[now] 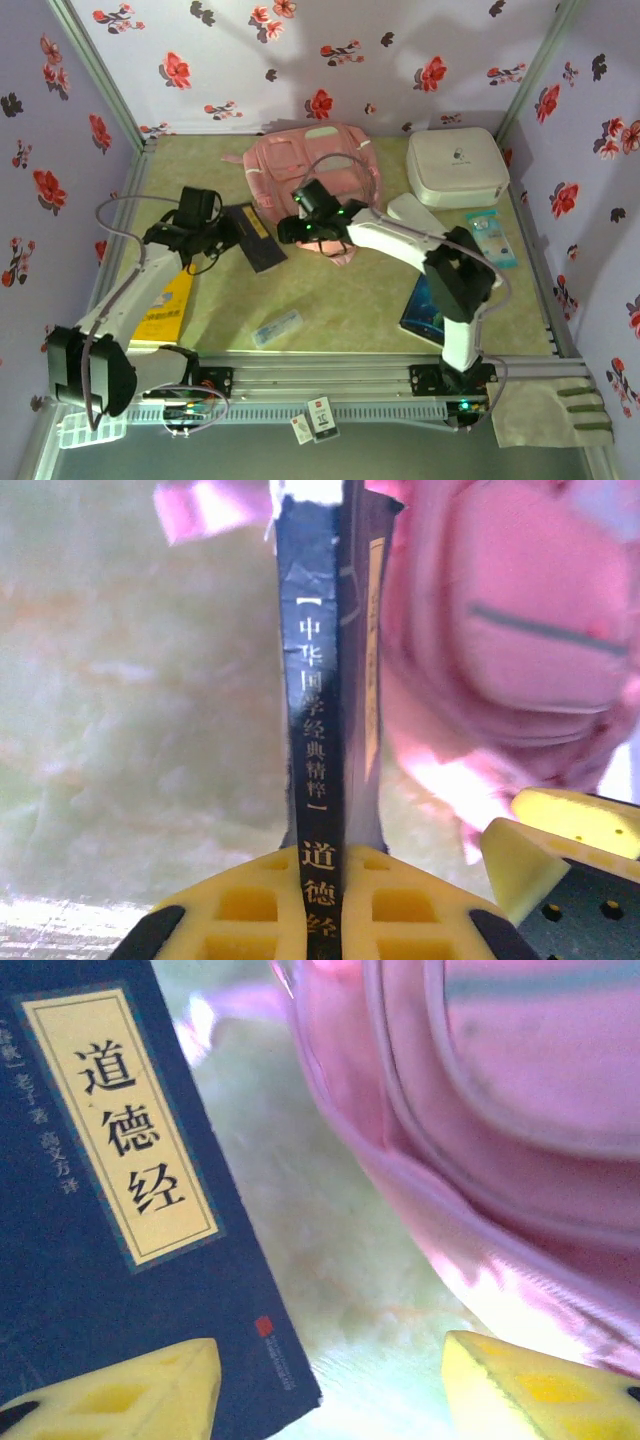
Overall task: Pack the student bag
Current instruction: Pick up the book from the middle-left of the table, then pass the book.
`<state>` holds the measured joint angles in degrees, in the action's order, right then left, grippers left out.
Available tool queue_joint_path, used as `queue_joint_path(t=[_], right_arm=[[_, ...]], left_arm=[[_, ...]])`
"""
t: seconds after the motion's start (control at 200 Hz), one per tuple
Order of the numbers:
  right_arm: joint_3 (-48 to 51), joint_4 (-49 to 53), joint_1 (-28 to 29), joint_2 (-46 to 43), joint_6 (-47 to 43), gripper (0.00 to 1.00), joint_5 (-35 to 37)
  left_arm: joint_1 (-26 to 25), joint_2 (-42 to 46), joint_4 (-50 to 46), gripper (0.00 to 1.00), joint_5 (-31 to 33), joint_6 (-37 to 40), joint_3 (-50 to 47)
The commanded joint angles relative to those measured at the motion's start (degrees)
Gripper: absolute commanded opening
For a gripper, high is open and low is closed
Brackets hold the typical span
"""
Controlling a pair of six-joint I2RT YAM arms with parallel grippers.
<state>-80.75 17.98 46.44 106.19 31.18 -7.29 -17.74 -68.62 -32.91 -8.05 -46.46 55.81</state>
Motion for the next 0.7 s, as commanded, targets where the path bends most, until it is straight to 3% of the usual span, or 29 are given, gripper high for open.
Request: queue_joint_path(t=[0.0, 0.1, 0.255, 0.43, 0.695], right_arm=[[6.0, -11.6, -3.1, -5.6, 4.2, 0.65, -2.8], [10.0, -15.7, -5.1, -9.8, 7.4, 0.73, -3.8], [15.7, -25.5, -7.8, -14.0, 17.3, 0.93, -9.6], [19.8, -38.4, -9.3, -15.0, 31.6, 0.97, -14.6], [19.8, -55.4, -9.8, -10.1, 49.6, 0.98, -16.5]], left_arm=[[-0.1, 2.0, -1.0, 0.0, 0.2, 2.3, 5.5], [-0.1, 0.9, 3.1, 0.0, -2.6, 0.6, 8.8], [-0.1, -2.2, 13.5, 0.0, -7.6, -5.4, 11.9], [-0.1, -5.7, 25.1, 0.0, -11.5, -13.5, 13.5], [0.0, -8.9, 35.9, 0.0, -14.5, -22.2, 13.6]])
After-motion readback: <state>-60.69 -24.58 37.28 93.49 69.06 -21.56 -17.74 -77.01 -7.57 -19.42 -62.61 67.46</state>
